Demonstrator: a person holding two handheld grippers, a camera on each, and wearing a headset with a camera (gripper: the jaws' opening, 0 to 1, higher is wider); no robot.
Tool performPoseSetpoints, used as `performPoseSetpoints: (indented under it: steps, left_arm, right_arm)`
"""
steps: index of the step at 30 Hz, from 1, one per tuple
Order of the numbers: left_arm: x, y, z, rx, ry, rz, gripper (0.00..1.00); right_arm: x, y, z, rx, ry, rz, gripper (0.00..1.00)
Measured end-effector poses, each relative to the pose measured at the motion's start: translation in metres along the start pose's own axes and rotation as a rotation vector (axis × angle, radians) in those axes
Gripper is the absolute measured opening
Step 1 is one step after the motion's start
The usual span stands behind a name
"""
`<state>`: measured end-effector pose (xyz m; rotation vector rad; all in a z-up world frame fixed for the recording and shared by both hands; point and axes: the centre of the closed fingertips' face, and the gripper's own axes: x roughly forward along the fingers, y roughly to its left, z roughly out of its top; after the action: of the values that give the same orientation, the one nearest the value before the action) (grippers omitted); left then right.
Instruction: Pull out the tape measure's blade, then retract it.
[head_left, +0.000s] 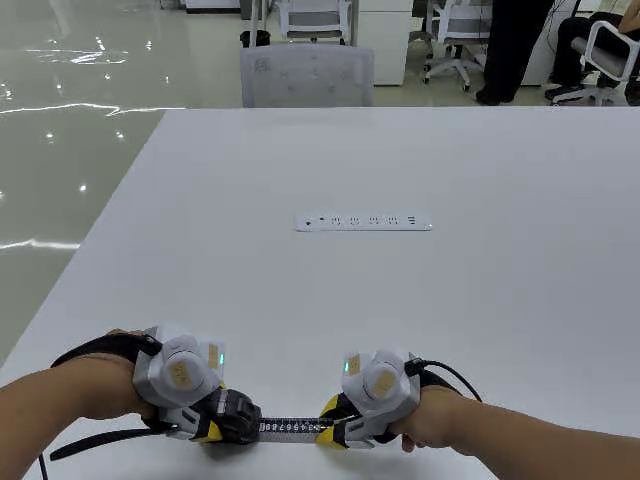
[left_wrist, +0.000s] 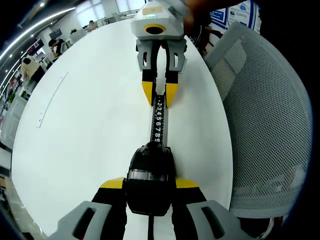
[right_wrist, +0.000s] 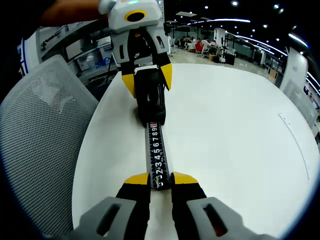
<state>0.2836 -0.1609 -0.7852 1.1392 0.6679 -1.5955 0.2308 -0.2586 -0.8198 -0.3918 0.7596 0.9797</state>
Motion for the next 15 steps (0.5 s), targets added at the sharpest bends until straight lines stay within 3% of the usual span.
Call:
performPoseSetpoints:
  steps: [15]
  left_arm:
    - [0.000, 0.000, -0.001, -0.006, 0.001, 0.002, 0.31]
  right_arm:
    - [-0.011, -0.005, -0.012, 0.007, 0.003, 0.000, 0.14]
